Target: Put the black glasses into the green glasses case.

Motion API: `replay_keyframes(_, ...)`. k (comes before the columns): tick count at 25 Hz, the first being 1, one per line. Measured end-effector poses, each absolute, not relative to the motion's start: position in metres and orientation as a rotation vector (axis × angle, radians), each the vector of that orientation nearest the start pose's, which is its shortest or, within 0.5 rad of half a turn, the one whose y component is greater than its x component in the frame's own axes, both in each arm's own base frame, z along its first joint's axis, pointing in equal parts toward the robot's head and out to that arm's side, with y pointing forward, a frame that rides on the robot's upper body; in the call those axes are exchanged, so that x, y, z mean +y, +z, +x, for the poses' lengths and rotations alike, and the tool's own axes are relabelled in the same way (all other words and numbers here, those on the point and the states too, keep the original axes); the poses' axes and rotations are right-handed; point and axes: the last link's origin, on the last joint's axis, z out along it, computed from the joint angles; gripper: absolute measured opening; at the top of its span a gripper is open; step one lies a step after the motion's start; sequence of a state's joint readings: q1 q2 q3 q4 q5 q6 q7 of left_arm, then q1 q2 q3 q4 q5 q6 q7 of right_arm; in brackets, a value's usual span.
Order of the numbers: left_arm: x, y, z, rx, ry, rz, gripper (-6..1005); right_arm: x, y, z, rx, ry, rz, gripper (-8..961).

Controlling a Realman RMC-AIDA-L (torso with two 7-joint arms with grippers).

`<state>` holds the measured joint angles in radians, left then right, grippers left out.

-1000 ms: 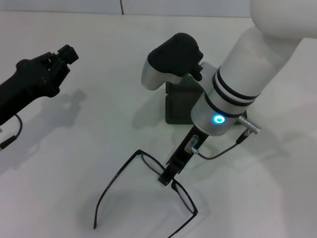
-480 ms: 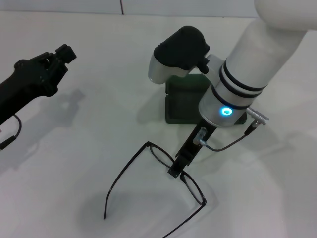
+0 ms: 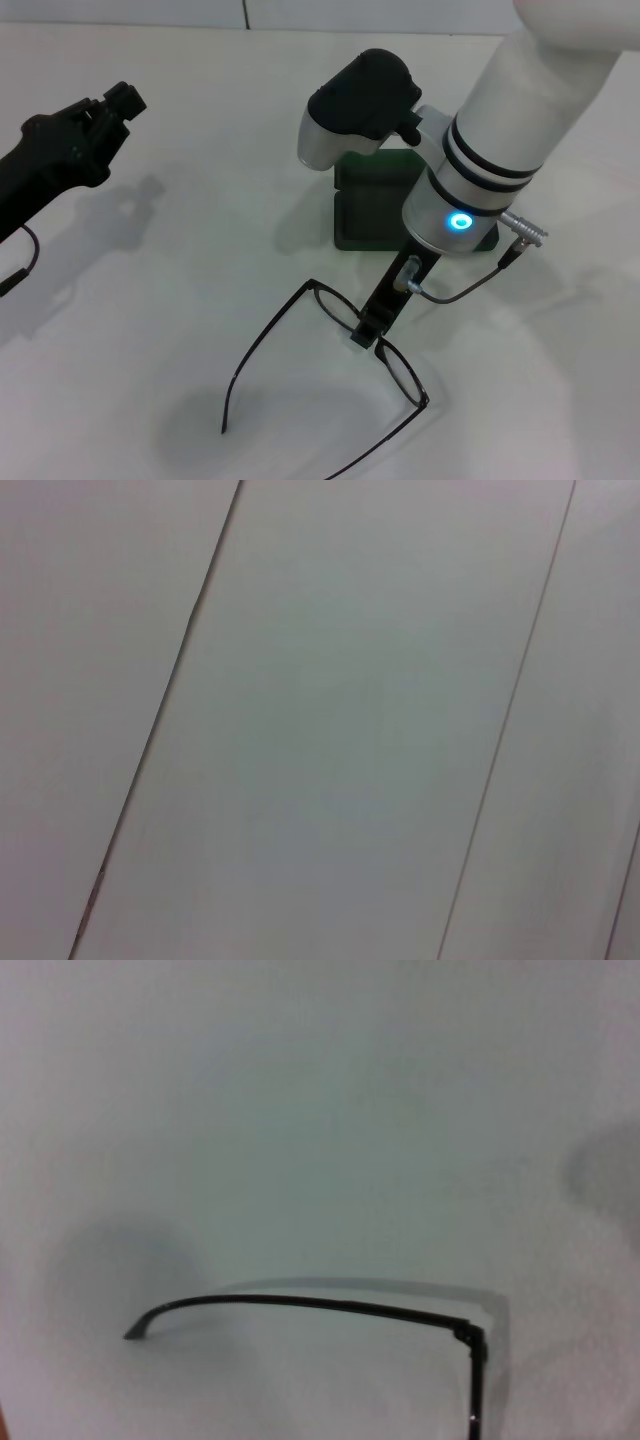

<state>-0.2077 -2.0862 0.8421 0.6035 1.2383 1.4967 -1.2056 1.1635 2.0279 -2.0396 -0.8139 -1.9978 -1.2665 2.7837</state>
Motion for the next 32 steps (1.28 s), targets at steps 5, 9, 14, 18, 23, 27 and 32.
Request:
replay_keyframes(5,0.2827,0.045,-0.3101,-0.701,-1.17,-2.042,69,0.3435,-0.1231,0.0697,0.776,-0.742,-2.928,253)
replay_keyframes(9,0.2828,0.0452,-0.3101,-0.698,-1.169,-2.042,68,0.3419,-0.1208,0.0711,0.802,-0.755,-2.933,254)
replay_keyframes(14,0.2827,0.0452,-0.31,-0.697,-1.169,-2.044,68,0.3397,-0.1199,0.0744,0.82,-0.774,-2.934,255)
replay_keyframes(18,0.2826,0.045,-0.3097,-0.696,-1.171,-2.044,67,0.3392,-0.1197,0.076,0.828,-0.778,-2.933,245)
replay_keyframes(23,0.2822,0.0449,-0.3083,-0.691,-1.179,-2.049,66,0.3419,-0.119,0.0772,0.828,-0.761,-2.925,217)
replay_keyframes(27,0.2823,0.0447,-0.3082,-0.689,-1.177,-2.05,66,0.3426,-0.1184,0.0739,0.821,-0.738,-2.931,194)
replay_keyframes(32,0.282,0.0443,-0.3087,-0.685,-1.168,-2.059,65,0.3442,-0.1175,0.0734,0.813,-0.732,-2.929,166)
